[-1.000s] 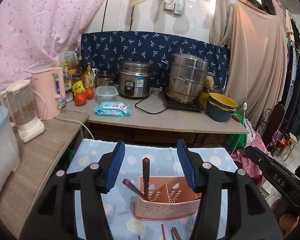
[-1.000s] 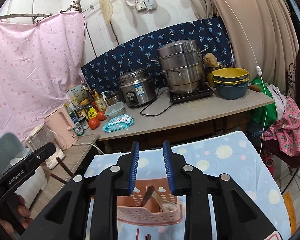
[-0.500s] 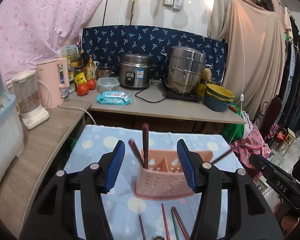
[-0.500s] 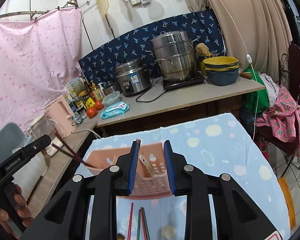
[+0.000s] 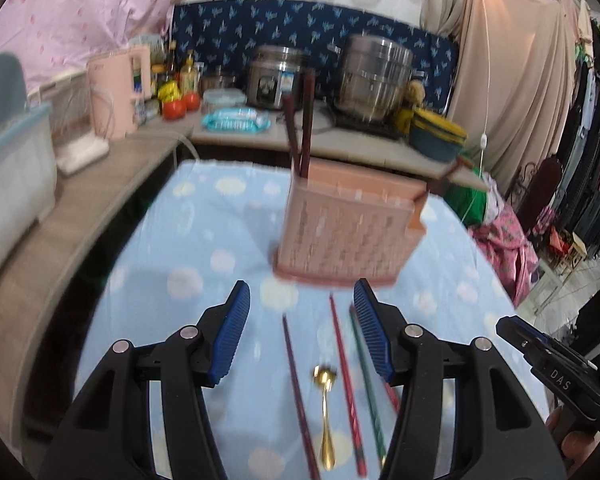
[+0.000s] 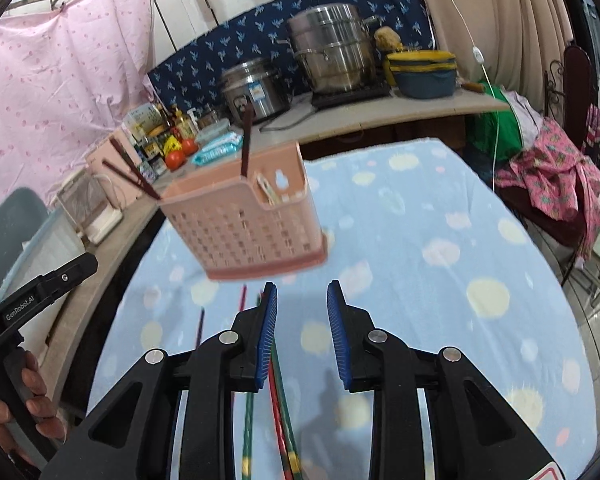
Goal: Organize utensils
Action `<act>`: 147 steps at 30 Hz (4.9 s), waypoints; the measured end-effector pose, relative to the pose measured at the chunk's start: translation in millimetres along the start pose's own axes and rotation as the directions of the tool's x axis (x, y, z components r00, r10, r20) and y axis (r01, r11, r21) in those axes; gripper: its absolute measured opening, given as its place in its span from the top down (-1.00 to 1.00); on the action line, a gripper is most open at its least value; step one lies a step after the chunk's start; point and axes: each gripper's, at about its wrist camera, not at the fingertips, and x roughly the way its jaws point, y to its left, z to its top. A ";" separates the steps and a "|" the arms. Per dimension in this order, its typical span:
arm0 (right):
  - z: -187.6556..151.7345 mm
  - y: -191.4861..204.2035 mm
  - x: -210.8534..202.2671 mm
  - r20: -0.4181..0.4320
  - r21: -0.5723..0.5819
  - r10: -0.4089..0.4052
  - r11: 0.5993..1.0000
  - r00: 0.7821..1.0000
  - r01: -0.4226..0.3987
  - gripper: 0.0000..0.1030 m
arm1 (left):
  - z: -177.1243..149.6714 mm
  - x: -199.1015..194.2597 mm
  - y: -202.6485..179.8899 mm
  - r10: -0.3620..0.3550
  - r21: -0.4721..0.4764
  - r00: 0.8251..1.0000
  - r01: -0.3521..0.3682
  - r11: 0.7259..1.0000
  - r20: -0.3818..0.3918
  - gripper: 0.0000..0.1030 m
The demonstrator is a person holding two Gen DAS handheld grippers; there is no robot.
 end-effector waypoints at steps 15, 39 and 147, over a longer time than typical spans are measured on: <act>-102.1 -3.2 8.4 -0.191 -0.047 -0.030 0.999 0.981 0.021 0.50 | -110.2 3.5 5.0 0.006 -0.019 0.981 -0.010 1.000 -0.195 0.00; -122.4 4.6 26.1 -0.239 -0.084 -0.032 0.996 0.971 0.012 0.62 | -149.6 11.7 -4.0 -0.002 0.010 0.965 0.005 1.000 -0.264 0.00; -64.7 2.9 -65.7 -0.026 0.018 0.072 0.997 0.997 -0.072 0.86 | -139.3 -24.5 26.0 -0.028 0.009 0.980 0.031 0.999 -0.195 0.87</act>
